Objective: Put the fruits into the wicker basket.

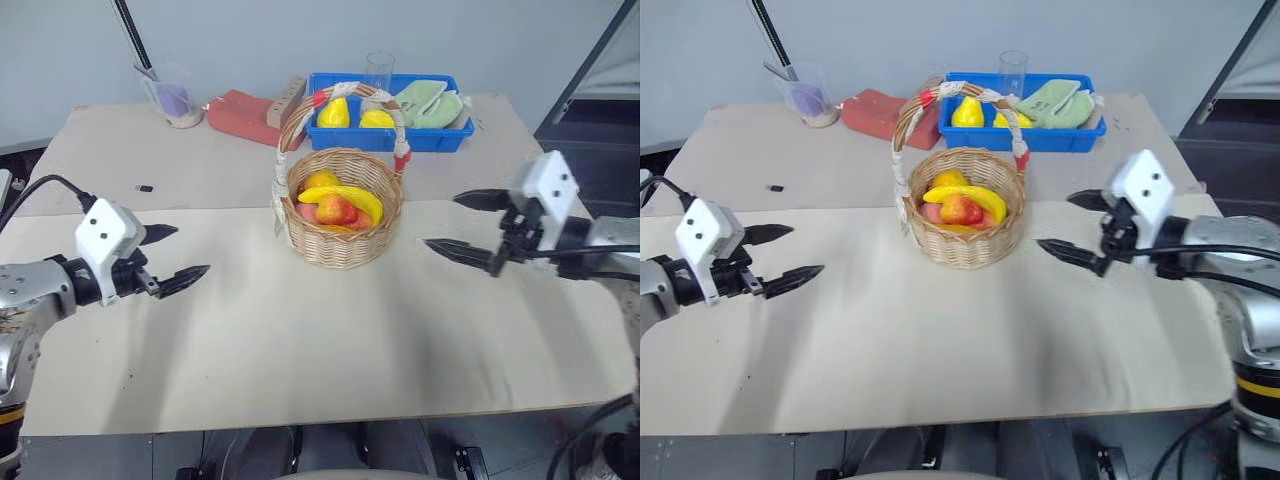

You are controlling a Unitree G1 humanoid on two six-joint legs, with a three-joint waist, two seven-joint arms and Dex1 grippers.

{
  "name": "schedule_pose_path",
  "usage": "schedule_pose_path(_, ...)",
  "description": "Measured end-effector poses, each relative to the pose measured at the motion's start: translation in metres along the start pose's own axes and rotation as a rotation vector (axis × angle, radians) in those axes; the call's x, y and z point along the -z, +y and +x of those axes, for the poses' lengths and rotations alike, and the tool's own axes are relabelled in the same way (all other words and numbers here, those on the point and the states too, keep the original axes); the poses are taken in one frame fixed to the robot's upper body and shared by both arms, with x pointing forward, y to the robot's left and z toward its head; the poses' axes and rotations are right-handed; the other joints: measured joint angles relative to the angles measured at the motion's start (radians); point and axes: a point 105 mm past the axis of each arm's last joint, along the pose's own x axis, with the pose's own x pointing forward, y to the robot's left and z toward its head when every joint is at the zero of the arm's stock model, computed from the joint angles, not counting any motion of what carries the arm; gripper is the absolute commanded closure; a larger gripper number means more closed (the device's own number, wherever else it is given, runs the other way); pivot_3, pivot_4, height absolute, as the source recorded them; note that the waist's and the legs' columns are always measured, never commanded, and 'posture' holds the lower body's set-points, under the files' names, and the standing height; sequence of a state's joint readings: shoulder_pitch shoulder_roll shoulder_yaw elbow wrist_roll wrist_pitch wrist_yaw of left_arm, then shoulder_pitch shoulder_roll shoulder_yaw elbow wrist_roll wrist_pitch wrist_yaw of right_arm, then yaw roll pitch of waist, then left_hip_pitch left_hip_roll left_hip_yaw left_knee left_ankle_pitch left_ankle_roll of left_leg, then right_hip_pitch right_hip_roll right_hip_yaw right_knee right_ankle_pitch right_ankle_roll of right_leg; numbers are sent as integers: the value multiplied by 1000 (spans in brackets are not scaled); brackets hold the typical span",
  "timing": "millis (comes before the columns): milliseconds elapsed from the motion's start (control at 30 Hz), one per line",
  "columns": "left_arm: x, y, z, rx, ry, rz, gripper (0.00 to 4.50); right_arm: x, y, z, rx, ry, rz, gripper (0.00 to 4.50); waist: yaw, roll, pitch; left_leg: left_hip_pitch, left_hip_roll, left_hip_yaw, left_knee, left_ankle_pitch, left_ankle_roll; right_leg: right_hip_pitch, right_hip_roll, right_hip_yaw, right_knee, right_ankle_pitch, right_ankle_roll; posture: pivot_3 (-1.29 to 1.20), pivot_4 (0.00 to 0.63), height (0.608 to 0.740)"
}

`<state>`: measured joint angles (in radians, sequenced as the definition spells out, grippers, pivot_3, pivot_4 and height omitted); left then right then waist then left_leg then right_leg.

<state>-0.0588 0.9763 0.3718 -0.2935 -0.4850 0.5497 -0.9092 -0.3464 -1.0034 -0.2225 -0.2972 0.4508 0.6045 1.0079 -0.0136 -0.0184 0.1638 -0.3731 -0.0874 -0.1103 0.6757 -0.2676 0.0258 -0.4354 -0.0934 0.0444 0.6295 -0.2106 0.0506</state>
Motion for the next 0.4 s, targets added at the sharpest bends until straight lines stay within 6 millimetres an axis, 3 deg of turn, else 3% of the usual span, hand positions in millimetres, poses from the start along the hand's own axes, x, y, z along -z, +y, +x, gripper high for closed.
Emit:
schedule_pose_path(133, 0, 3, -3, -5, 14, 17, 0, 6, -9, -10, 1, 15, -22, 28, -2, 0, 0, 0, 1, 1, 0, 0, 0, 0, 0, 0, 0, 0, -1, 0, 150, 740)
schedule_pose_path(400, 1, 8, -6, -20, 12, 6, 0, 5, -9, -14, -37, 25, -22, 28, 1, 0, 0, 0, 1, 1, 0, 0, 0, -1, -1, 0, 0, 0, -1, 0, 150, 740)
